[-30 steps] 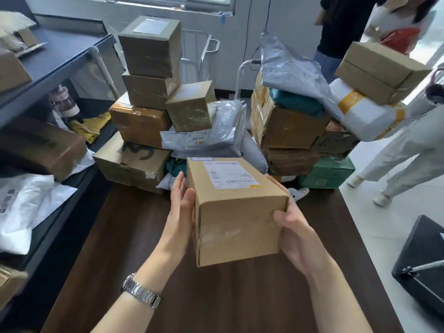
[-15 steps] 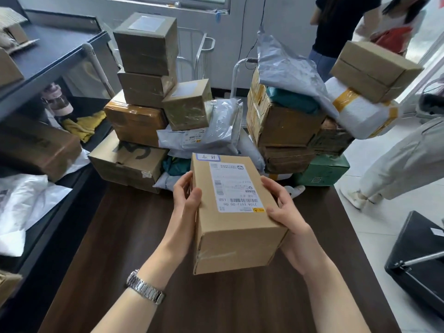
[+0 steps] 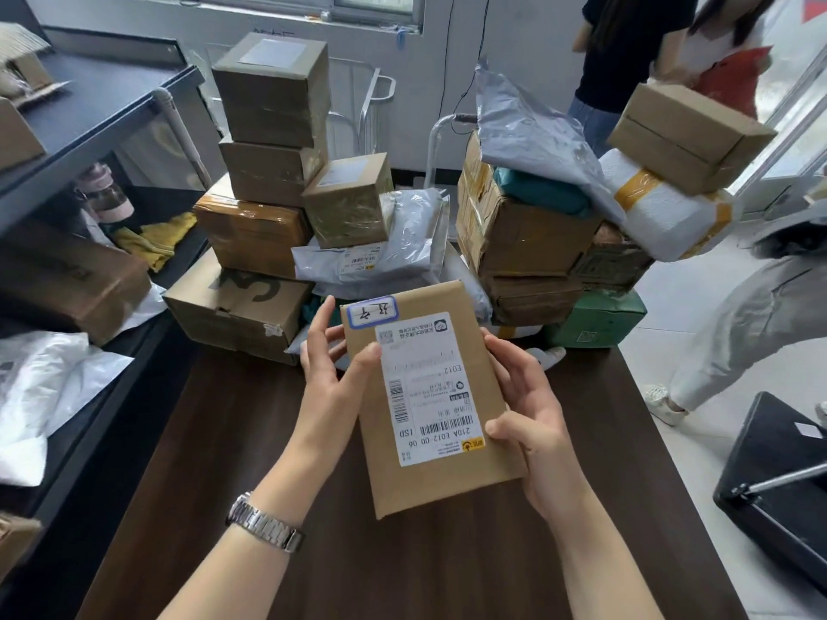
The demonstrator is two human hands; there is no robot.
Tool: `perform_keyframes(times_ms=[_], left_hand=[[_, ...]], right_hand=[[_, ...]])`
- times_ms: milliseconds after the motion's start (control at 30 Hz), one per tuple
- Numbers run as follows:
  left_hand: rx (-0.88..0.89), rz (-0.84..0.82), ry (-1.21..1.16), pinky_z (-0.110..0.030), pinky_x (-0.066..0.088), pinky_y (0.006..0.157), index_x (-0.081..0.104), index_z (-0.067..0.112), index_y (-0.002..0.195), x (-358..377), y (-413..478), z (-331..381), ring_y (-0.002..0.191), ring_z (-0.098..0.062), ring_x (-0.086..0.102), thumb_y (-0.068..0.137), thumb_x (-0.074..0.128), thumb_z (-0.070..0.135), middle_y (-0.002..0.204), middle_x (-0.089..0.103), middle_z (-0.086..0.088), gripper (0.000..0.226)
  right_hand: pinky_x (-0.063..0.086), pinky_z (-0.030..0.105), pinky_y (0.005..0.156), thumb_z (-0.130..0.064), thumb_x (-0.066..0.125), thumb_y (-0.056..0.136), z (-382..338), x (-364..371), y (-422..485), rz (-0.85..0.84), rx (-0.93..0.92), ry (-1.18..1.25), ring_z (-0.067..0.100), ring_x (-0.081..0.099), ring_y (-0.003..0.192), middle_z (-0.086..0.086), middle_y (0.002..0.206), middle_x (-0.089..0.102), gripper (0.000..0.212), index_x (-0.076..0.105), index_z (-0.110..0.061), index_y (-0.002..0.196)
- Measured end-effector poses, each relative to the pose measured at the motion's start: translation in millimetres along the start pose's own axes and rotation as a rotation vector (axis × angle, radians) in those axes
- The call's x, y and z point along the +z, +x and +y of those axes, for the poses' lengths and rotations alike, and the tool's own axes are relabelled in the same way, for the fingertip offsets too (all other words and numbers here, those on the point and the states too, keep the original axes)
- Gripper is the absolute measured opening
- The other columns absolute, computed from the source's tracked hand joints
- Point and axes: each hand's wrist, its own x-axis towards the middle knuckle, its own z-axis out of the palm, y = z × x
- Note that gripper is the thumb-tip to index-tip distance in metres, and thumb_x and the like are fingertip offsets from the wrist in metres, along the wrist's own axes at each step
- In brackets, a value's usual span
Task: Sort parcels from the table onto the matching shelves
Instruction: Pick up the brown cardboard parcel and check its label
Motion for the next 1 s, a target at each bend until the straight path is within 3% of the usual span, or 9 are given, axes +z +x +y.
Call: perform_keyframes(times_ms=[200, 300, 433, 533, 600, 667, 767, 900, 1000], left_hand=[[-0.075, 0.094, 0.152, -0.033, 0.038, 0.1, 0.035, 0.05, 0.144, -1, 8, -3, 0.133, -0.011, 0.034, 0.068, 0.08, 0.066, 0.163, 0.009, 0.004, 0.09], [-0.127, 0.084, 0.16, -0.028, 0.044, 0.089, 0.039, 0.051, 0.118, -2, 7, -6, 0.13, -0.014, 0.044, 0.062, 0.078, 0.072, 0.156, 0.03, -0.002, 0.072], [-0.144, 0.146, 0.077, -0.028, 0.049, 0.073, 0.037, 0.05, 0.104, -3, 8, -13, 0.106, -0.015, 0.063, 0.075, 0.074, 0.066, 0.115, 0.059, 0.001, 0.049], [-0.14, 0.251, 0.069, -0.023, 0.043, 0.065, 0.036, 0.03, 0.107, 3, 3, -19, 0.088, -0.003, 0.06, 0.083, 0.073, 0.058, 0.101, 0.06, 0.007, 0.052], [-0.172, 0.314, 0.054, -0.021, 0.04, 0.062, 0.036, 0.027, 0.106, 9, -2, -23, 0.082, 0.0, 0.057, 0.083, 0.073, 0.058, 0.096, 0.058, 0.009, 0.054], [-0.219, 0.39, -0.001, -0.018, 0.038, 0.06, 0.036, 0.024, 0.106, 14, -6, -25, 0.079, 0.002, 0.053, 0.084, 0.074, 0.055, 0.094, 0.056, 0.01, 0.054], [-0.228, 0.459, -0.084, -0.014, 0.041, 0.06, 0.034, 0.024, 0.105, 13, -9, -25, 0.08, -0.001, 0.053, 0.085, 0.075, 0.05, 0.097, 0.055, 0.007, 0.052], [-0.264, 0.273, 0.081, -0.03, 0.042, 0.079, 0.043, 0.034, 0.106, -8, 2, -20, 0.104, -0.015, 0.05, 0.084, 0.078, 0.042, 0.136, 0.049, -0.007, 0.042], [-0.159, 0.101, 0.34, -0.022, 0.038, 0.088, 0.043, 0.034, 0.139, -33, 17, -3, 0.121, -0.008, 0.037, 0.081, 0.082, 0.039, 0.151, 0.035, -0.002, 0.07]], right_hand=[[0.052, 0.025, 0.102, -0.001, 0.054, 0.079, -3, -2, 9, -0.091, 0.001, 0.027, 0.011, 0.056, 0.137, -0.007, 0.149, 0.061, 0.062, 0.066, -0.024, 0.134], [0.054, 0.03, 0.102, -0.012, 0.055, 0.081, -10, 0, 14, -0.075, 0.012, -0.019, 0.012, 0.059, 0.135, -0.005, 0.143, 0.066, 0.051, 0.07, -0.024, 0.128], [0.057, 0.046, 0.099, -0.005, 0.048, 0.091, -8, 11, 21, 0.67, -0.094, 0.077, 0.019, 0.068, 0.1, 0.01, 0.1, 0.066, 0.019, 0.064, -0.015, 0.093], [0.048, 0.036, 0.081, -0.015, 0.043, 0.095, 1, 20, 20, 1.173, 0.063, 0.097, 0.023, 0.058, 0.085, 0.01, 0.095, 0.055, 0.015, 0.049, -0.02, 0.083], [0.05, 0.042, 0.088, -0.045, 0.045, 0.093, 10, 31, 19, 1.076, 0.261, 0.218, 0.034, 0.061, 0.106, 0.017, 0.12, 0.056, 0.026, 0.055, -0.02, 0.096], [0.053, 0.048, 0.097, -0.076, 0.045, 0.08, 18, 38, 13, 0.9, 0.344, 0.166, 0.032, 0.059, 0.122, 0.013, 0.144, 0.046, 0.075, 0.055, -0.02, 0.128], [0.052, 0.043, 0.098, -0.084, 0.059, 0.066, 29, 32, 6, 0.575, 0.286, -0.026, 0.023, 0.057, 0.129, 0.007, 0.152, 0.043, 0.105, 0.035, -0.032, 0.153], [0.063, 0.039, 0.081, -0.053, 0.075, 0.074, 20, 0, 14, 0.417, 0.303, 0.02, 0.024, 0.077, 0.1, 0.016, 0.122, 0.074, 0.076, 0.051, -0.024, 0.14], [0.064, 0.037, 0.08, -0.053, 0.073, 0.079, -7, -20, 32, 0.208, 0.323, -0.18, 0.024, 0.079, 0.1, 0.011, 0.116, 0.079, 0.055, 0.061, -0.027, 0.126]])
